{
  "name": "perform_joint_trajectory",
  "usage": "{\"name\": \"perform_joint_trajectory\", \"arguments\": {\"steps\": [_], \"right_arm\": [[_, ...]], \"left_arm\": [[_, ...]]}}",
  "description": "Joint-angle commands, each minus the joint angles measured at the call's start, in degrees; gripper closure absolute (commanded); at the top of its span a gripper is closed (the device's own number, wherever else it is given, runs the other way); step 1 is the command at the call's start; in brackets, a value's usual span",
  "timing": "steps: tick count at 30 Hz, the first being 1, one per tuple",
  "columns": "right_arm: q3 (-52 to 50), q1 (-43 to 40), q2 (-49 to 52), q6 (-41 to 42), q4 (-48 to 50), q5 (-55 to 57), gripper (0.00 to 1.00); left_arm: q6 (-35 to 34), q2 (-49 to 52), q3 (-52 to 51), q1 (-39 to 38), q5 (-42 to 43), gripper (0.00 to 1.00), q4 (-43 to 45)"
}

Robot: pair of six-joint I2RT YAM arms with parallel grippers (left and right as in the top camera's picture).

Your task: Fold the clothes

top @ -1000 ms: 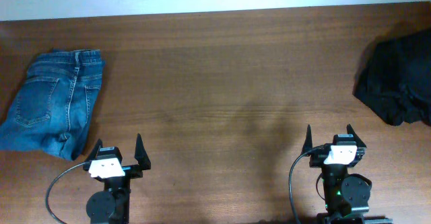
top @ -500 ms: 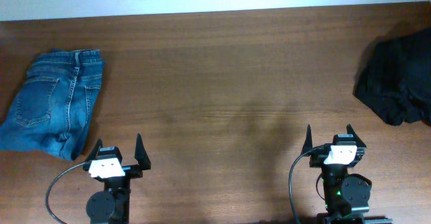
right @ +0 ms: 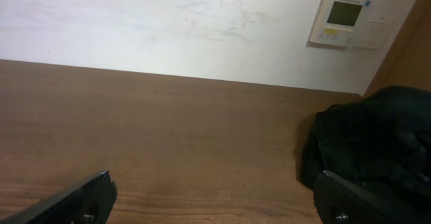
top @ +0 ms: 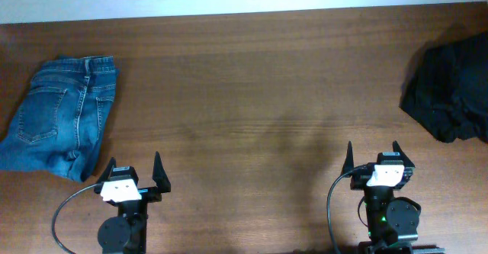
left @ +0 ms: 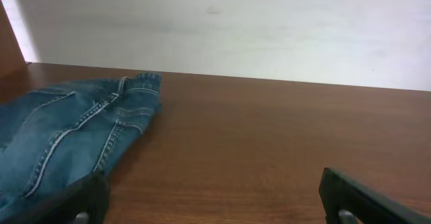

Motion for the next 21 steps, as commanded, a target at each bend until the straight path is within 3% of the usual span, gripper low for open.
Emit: {"name": "perform_joint_trajectory", "arguments": {"steps": [1,21], "right_arm": [[-0.3,0.5,-0.6,0.0,-0.5,0.3,0.01],[-0.3,0.5,-0.6,2.6,-0.4,0.0,0.02]], "left_arm": [[0.7,-0.4,-0.2,0.1,0.7,0.01,-0.2],[0.7,-0.2,-0.2,0.1,0.7,0.01,-0.2]]}}
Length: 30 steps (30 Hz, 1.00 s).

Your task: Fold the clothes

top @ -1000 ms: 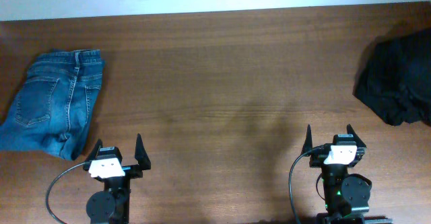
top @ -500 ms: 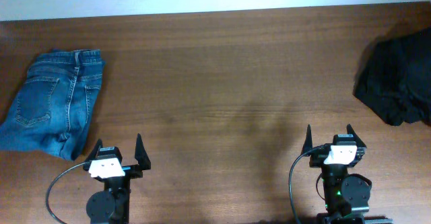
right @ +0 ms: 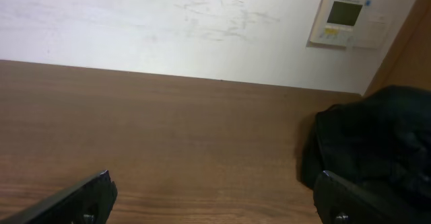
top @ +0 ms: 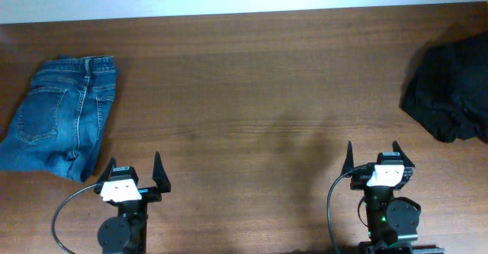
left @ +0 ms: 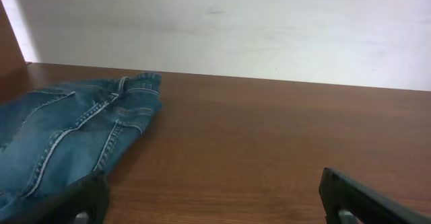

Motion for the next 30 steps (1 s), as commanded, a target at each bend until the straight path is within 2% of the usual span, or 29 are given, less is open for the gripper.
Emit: {"name": "perform_joint_trajectory", "arguments": {"steps": [1,8,14,22,30], "right_arm": [[-0.3,0.5,-0.6,3.7,-0.4,0.0,0.01],[3.2,0.5,0.6,4.0,-0.7,1.0,0.01],[10.7,0.5,8.7,4.0,-2.1,3.7,0.01],[27.5,0.5,30.6,4.0,-6.2,3.7,0.01],[51.1,0.5,55.3,4.0,-23.9,3.2,0.01]], "left_arm": [[0.7,-0.1,-0.2,0.1,0.7,0.01,0.0],[0.7,0.0,3.3,0.1,0.9,0.01,-1.9],[0.7,2.9,10.5,0.1,0.7,0.01,-3.8],[0.7,17.4,22.8,0.1,0.5,0.00,-6.1],[0.7,37.7,43.6,0.1,1.8,0.01,-20.7]]}}
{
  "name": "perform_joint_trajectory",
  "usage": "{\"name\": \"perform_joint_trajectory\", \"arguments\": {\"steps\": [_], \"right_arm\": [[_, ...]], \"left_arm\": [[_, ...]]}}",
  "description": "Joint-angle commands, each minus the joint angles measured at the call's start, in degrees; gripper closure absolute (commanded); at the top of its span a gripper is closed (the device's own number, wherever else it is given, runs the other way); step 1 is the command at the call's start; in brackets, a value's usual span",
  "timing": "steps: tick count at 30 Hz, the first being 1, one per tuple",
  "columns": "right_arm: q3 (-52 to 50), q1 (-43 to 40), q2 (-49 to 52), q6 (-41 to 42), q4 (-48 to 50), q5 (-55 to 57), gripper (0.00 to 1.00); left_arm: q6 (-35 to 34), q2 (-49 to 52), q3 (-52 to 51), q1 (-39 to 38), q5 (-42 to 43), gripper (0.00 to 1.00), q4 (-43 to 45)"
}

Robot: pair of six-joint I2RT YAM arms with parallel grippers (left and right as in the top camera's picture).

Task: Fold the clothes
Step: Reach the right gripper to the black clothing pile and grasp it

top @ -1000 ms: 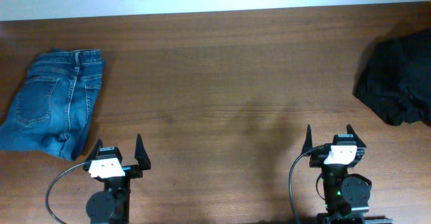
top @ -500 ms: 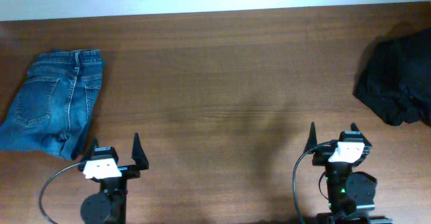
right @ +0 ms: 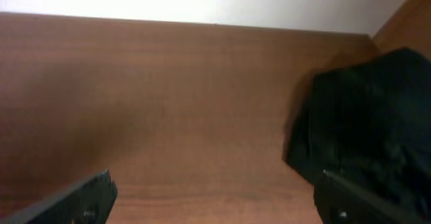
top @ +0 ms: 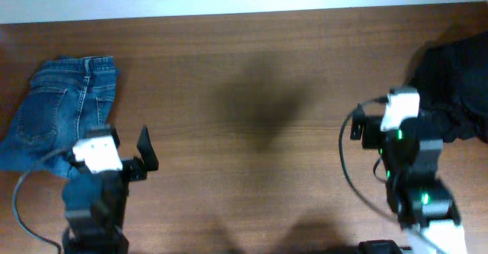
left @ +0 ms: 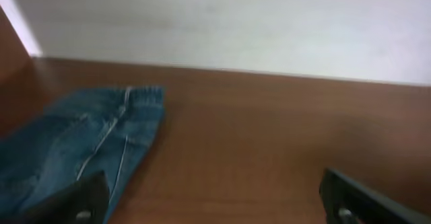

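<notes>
A folded pair of blue jeans (top: 65,109) lies at the table's left end, also seen in the left wrist view as blue jeans (left: 74,143). A crumpled black garment (top: 456,86) sits at the right end, and the right wrist view shows this black garment (right: 363,116) too. My left gripper (left: 214,200) is open and empty, just right of the jeans' near corner. My right gripper (right: 215,197) is open and empty, with its right finger (right: 363,200) in front of the black garment's near edge. Neither touches cloth.
The brown wooden table (top: 252,78) runs back to a white wall (left: 236,22). Both arms rise from the table's front edge, the left arm (top: 95,200) and the right arm (top: 415,185), each trailing a black cable.
Both arms have left the front edge and moved forward and up. The left one is now beside the jeans, the right one beside the black garment. Both grippers remain open. The clothes have not moved.
At both earlier moments the two arms rested at the front edge with open, empty grippers, jeans at the left and black garment at the right. Now each arm has advanced toward the garment on its side, and nothing is held.
</notes>
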Motion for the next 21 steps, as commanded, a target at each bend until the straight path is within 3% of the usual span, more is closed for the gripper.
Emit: {"name": "perform_joint_trajectory", "arguments": {"steps": [1,5,10,21], "right_arm": [[10.6,0.5,9.3,0.6,-6.3,-0.4,0.01],[18.8,0.5,17.6,-0.2,-12.3,-1.1,0.01],[21.6,-2.2,23.4,-0.1,-10.1,4.0,0.01],[22.6,-26.4,37.5,5.1,2.8,3.6,0.01]], "left_arm": [[0.7,8.2,10.5,0.1,2.6,0.01,-5.8],[0.7,14.9,19.7,0.1,4.7,0.01,-13.1],[0.7,19.2,26.7,0.1,7.3,0.01,-17.6],[0.7,20.7,26.9,0.1,8.1,0.01,-16.5]]}}
